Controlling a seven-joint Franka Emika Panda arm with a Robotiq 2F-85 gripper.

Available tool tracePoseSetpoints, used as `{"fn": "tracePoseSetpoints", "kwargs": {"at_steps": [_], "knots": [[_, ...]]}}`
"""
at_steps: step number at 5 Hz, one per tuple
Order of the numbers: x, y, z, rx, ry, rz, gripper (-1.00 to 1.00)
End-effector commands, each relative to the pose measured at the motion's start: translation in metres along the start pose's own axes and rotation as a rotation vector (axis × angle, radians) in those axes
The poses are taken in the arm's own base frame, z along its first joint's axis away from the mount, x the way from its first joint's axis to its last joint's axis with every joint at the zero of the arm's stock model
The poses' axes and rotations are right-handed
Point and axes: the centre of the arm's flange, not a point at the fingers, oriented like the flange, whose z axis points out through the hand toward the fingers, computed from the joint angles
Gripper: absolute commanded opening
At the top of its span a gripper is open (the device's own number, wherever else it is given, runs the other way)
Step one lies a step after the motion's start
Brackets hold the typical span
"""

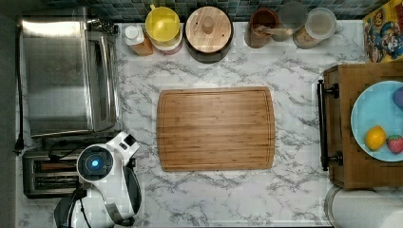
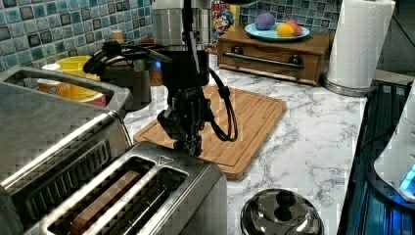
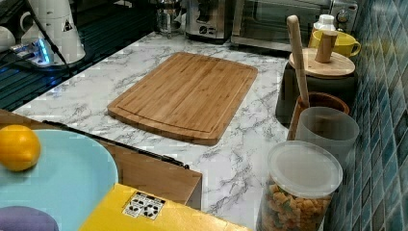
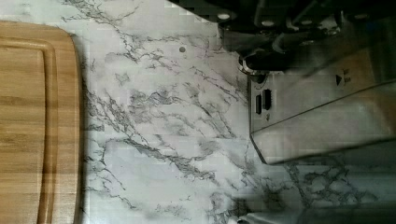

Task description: Turn on the toaster.

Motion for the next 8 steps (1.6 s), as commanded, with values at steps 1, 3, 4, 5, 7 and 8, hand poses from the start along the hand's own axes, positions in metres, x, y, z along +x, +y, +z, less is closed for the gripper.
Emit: {"fn": "tracePoseSetpoints", "kwargs": {"at_steps": [1, 3, 4, 5, 7, 8], "knots": [[-0.0988, 0.0528, 0.1477, -0.235, -0.302, 0.046, -1.00], [-0.0989, 0.0528, 0.1478, -0.235, -0.302, 0.046, -1.00], [-0.0988, 0.0528, 0.1477, -0.235, -0.302, 0.046, -1.00], [-0.0989, 0.0528, 0.1477, -0.235, -0.302, 0.046, -1.00], [-0.0988, 0.0527, 0.1477, -0.235, -0.302, 0.046, -1.00], [-0.0987, 0.0527, 0.1477, -0.235, -0.302, 0.046, -1.00]]}}
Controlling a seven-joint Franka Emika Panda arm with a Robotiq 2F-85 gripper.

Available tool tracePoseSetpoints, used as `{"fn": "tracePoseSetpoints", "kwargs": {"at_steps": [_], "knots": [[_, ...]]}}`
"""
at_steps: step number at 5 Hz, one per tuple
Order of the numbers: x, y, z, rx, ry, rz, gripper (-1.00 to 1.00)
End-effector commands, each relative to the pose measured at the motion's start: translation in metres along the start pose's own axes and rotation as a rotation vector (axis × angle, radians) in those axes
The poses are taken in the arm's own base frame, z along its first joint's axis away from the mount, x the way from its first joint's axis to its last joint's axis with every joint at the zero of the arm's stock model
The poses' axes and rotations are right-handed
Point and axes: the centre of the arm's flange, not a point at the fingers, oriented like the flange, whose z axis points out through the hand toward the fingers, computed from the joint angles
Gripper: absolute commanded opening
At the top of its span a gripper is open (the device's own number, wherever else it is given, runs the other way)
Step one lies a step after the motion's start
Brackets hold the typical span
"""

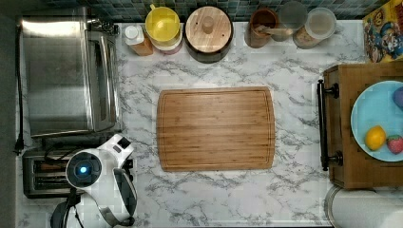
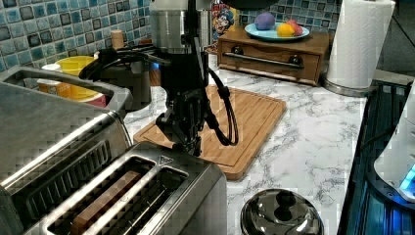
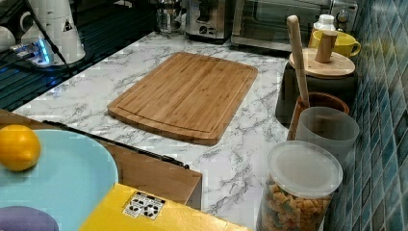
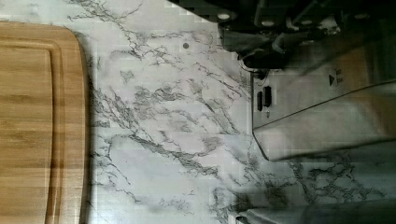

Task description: Turn on the toaster.

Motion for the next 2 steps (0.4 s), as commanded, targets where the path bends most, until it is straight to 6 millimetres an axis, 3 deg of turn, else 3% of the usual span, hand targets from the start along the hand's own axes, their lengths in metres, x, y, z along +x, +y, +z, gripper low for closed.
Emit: {"fn": "tracePoseSetpoints", "kwargs": {"at_steps": [1, 2], "knots": [[-0.0986, 0.0563, 0.1477, -0.185, -0.334, 0.048, -1.00], [-0.0987, 0.0565, 0.1478, -0.185, -0.334, 0.048, -1.00]]}}
